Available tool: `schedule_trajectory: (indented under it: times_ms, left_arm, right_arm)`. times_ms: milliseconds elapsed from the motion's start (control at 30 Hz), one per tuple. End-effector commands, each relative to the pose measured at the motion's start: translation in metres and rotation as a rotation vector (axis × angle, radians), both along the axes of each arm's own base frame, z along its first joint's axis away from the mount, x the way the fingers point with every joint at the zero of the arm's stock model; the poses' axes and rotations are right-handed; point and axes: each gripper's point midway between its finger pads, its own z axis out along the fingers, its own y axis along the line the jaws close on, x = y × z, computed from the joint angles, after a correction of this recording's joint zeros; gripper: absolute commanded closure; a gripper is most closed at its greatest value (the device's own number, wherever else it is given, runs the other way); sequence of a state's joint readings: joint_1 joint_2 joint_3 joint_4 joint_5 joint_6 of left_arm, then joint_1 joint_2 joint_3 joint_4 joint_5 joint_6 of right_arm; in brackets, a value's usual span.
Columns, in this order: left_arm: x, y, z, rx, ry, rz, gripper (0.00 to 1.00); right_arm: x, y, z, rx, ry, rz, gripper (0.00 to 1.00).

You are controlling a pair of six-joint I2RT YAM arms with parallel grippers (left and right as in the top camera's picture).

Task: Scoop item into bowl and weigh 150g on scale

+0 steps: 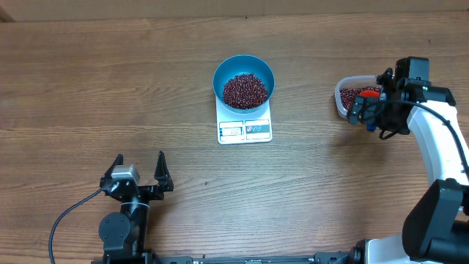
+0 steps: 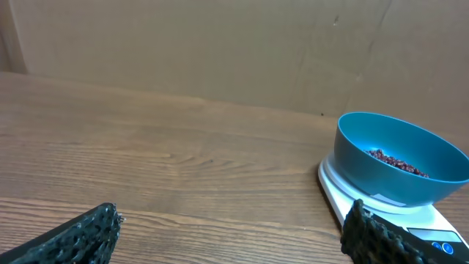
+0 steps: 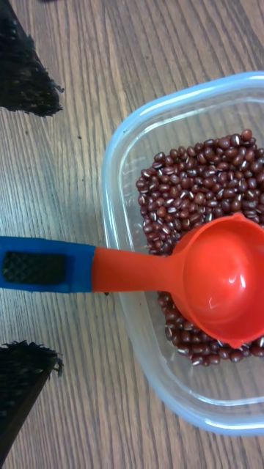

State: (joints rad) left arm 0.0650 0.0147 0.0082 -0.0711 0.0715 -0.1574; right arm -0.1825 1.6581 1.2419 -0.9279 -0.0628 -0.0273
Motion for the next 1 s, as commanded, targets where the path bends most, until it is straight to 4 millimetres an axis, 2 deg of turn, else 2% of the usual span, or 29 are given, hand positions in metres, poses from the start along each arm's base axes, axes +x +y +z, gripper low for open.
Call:
schedule_trajectory:
  times_ms: [0,800,967]
  left_arm:
    - [0.0,0.0,0.0,-0.011,-0.005,-0.001,0.01]
    - [0.0,0.0,0.0,-0.011,-0.005,-0.001,0.0]
    - [0.0,0.0,0.0,-0.011,-0.005,-0.001,0.0]
  right_arm:
    - [0.007,-0.007,0.007,-0.03,-0.021,-0.003,0.0]
    - [0.005,-0.006,0.006,-0.026,-0.011,-0.002,0.0]
    - [0.002,-0.003,0.017,-0.016,-0.032,-0.005,0.0]
